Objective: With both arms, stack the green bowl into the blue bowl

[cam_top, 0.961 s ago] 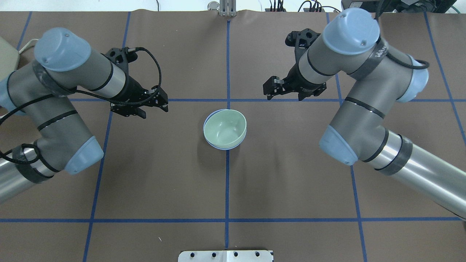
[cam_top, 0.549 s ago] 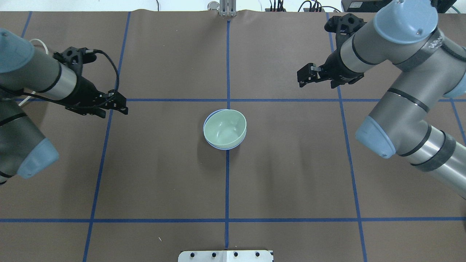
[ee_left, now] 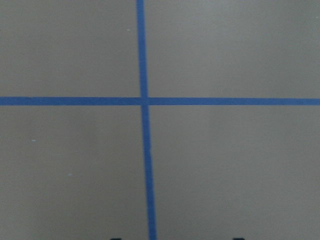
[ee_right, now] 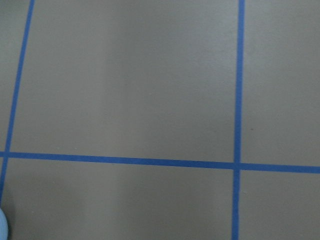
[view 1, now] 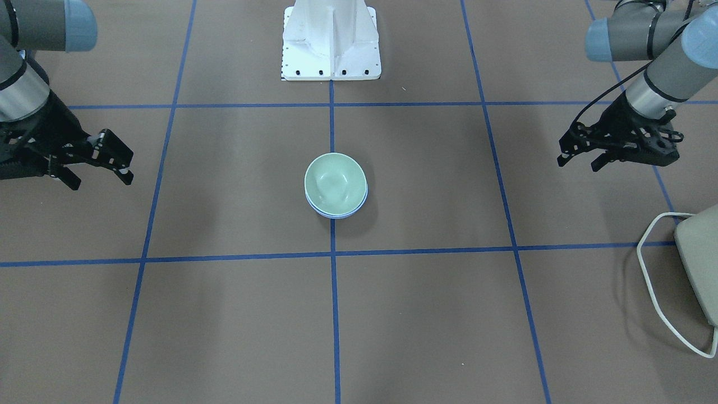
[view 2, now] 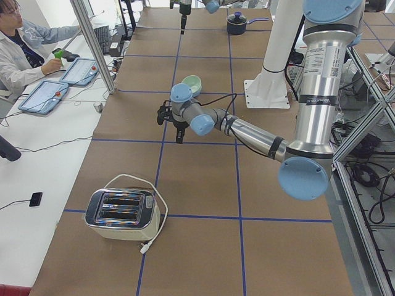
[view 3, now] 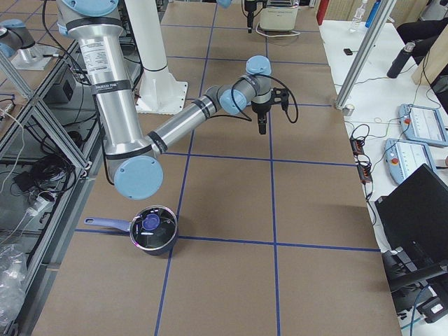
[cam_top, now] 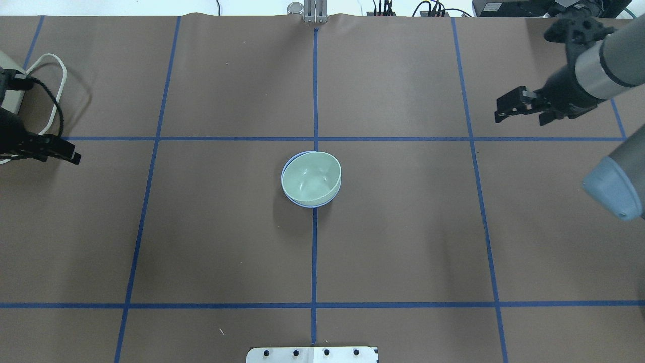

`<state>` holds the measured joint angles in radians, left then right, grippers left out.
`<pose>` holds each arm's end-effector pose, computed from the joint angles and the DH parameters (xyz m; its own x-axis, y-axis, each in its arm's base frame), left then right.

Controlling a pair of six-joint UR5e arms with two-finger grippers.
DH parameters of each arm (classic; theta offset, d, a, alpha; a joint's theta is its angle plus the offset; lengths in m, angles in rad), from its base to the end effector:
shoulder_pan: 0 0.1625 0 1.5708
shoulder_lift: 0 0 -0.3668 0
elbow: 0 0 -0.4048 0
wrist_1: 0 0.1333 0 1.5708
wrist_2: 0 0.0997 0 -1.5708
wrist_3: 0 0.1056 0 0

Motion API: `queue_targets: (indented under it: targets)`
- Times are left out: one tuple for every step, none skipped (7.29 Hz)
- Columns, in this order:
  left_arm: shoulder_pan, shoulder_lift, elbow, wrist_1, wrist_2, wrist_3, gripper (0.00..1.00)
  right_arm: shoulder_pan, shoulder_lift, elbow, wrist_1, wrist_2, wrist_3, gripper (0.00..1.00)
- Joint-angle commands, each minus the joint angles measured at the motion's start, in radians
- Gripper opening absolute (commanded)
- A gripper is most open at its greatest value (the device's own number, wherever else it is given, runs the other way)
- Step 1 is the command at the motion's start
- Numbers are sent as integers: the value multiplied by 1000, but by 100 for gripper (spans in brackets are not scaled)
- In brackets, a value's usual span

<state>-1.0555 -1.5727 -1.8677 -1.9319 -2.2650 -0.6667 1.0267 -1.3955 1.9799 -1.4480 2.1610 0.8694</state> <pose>0.1971 -0.4815 0.4131 0.6144 0.1407 -0.7763 -0.0119 0.9855 0.1692 -0.2129 -0.4958 0.3023 0.6385 0.0197 0.7693 -0.1461 0.9846 0.0960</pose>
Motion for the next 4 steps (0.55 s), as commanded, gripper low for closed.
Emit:
queue_targets:
  targets:
    - [-78, 112, -1, -7, -37, 166, 83, 44, -184, 53, 1, 2, -74, 100]
    - [-92, 164, 5, -47, -36, 188, 89, 73, -236, 54, 1, 3, -158, 100]
    - [-101, 207, 18, -99, -33, 188, 97, 108, -293, 51, 1, 17, -246, 100]
    - [-130, 236, 48, -146, -36, 190, 98, 172, -328, 42, 0, 48, -347, 100]
